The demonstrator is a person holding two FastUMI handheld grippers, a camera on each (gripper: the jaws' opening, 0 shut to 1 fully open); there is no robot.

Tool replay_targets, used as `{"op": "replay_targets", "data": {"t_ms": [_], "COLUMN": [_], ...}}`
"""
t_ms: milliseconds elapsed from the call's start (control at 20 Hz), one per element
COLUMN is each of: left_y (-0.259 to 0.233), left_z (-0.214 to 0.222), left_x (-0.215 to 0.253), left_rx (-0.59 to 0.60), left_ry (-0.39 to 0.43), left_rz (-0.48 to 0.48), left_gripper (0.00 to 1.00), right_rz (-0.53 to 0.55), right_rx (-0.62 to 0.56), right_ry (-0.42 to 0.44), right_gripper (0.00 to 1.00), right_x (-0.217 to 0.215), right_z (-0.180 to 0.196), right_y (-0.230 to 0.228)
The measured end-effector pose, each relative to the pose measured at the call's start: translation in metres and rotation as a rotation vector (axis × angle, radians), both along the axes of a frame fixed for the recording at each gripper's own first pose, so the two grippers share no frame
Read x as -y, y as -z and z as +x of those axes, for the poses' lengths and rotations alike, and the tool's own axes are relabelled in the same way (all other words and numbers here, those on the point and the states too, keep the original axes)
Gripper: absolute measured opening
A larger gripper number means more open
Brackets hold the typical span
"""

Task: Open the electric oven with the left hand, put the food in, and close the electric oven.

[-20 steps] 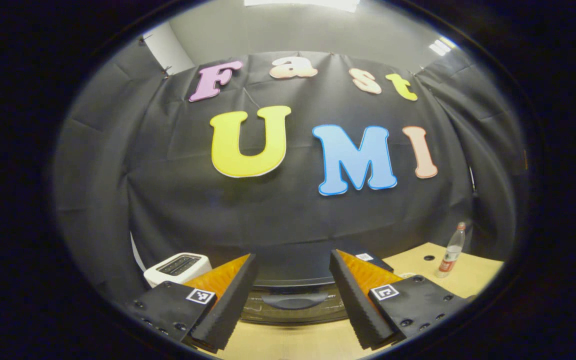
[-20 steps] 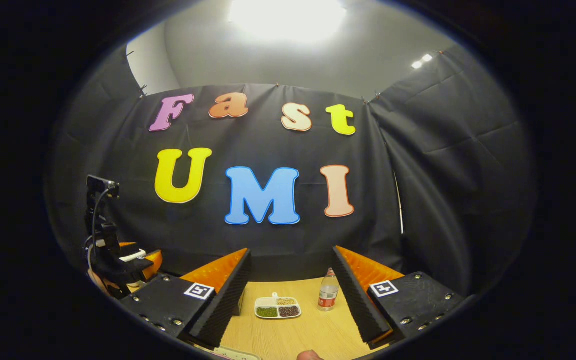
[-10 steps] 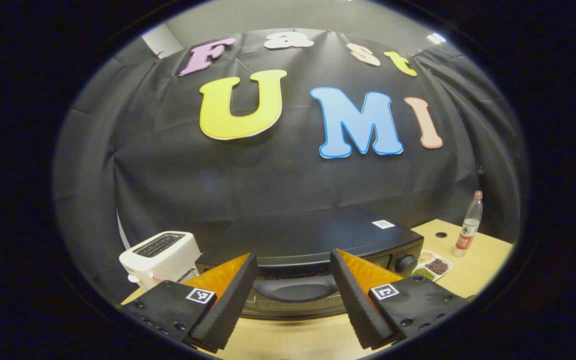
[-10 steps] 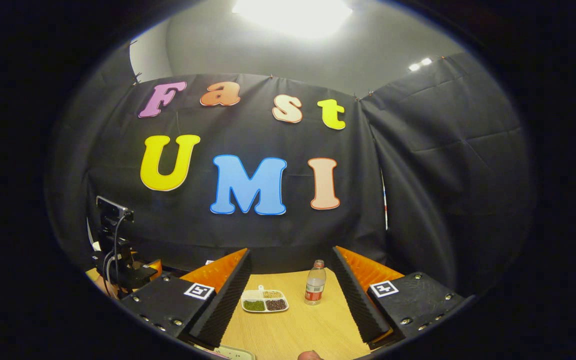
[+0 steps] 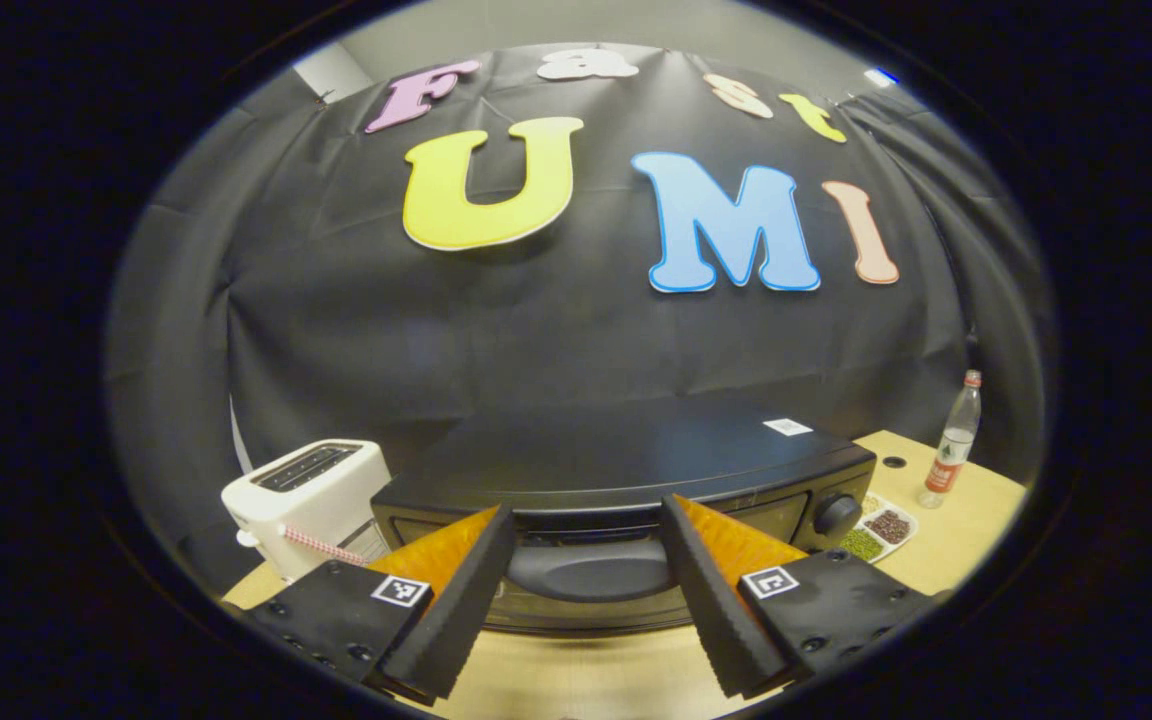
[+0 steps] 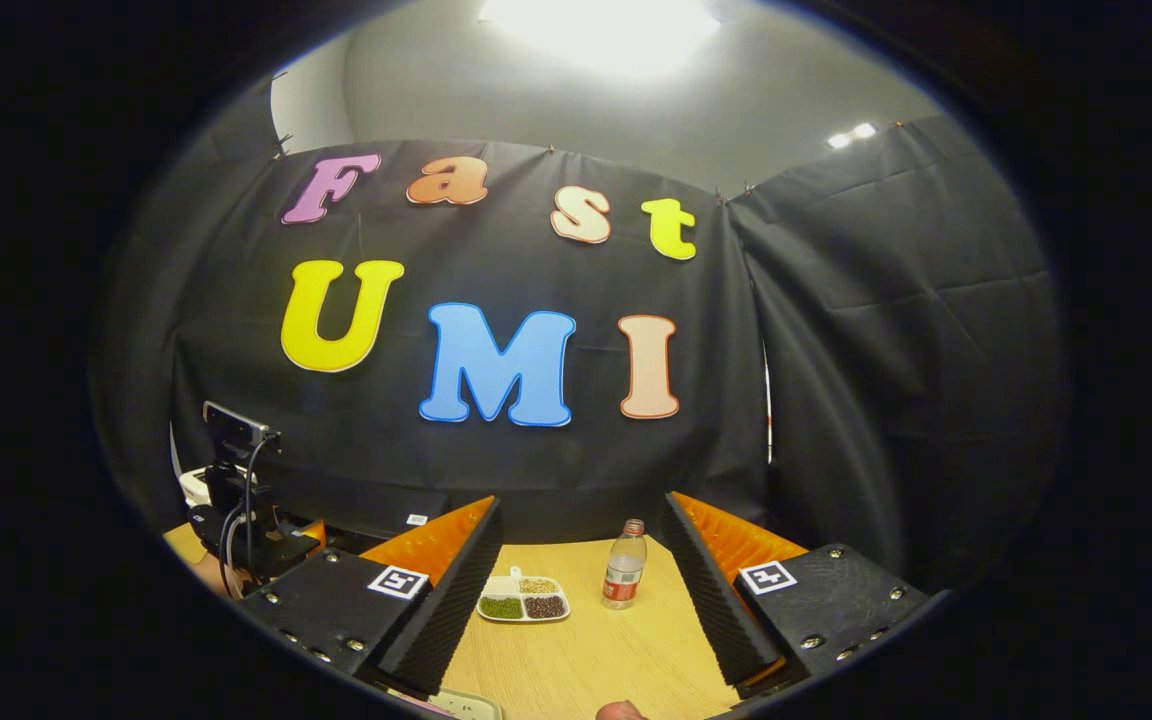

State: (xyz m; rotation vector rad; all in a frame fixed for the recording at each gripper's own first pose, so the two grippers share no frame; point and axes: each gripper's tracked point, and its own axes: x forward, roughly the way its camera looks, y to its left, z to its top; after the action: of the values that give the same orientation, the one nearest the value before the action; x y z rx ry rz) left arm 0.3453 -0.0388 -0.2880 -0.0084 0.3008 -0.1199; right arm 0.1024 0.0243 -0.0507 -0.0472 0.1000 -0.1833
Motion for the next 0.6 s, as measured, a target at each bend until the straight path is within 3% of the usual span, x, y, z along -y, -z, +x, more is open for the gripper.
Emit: {"op": "replay_targets", "data": {"t_ms": [50,100,150,350,400,550,600], "left_y": [0.000,0.000,0.001,0.007,0.008,0.022,0.024], "left_z": [-0.005,-0.009,-0.016,-0.046,-0.052,-0.069,-0.074], "left_x": [-0.001,-0.001,-0.001,-0.004,-0.005,-0.009,-0.008], "left_rx": [0.002,0.008,0.008,-0.006,-0.010,-0.056,-0.068], "left_ry": [0.001,0.004,0.006,0.004,0.001,-0.011,-0.007], "left_rz": [0.002,0.007,0.008,0.009,0.011,0.008,0.012], "left_gripper": [0.92,0.92,1.00,1.00,0.92,0.98,0.92], "right_rz": [0.001,0.001,0.002,0.016,0.019,0.026,0.028], "right_rx": [0.002,0.006,0.008,0.018,0.019,0.021,0.024], "right_ry": [-0.006,-0.009,-0.012,-0.026,-0.033,-0.057,-0.067], "right_gripper": [0.98,0.97,0.98,0.97,0.97,0.98,0.98], "right_x": [0.000,0.001,0.002,0.006,0.006,0.004,0.003], "right_z": [0.000,-0.001,-0.001,-0.002,-0.002,-0.002,-0.004], "right_y": [-0.001,-0.003,-0.004,-0.008,-0.009,-0.010,-0.011]}}
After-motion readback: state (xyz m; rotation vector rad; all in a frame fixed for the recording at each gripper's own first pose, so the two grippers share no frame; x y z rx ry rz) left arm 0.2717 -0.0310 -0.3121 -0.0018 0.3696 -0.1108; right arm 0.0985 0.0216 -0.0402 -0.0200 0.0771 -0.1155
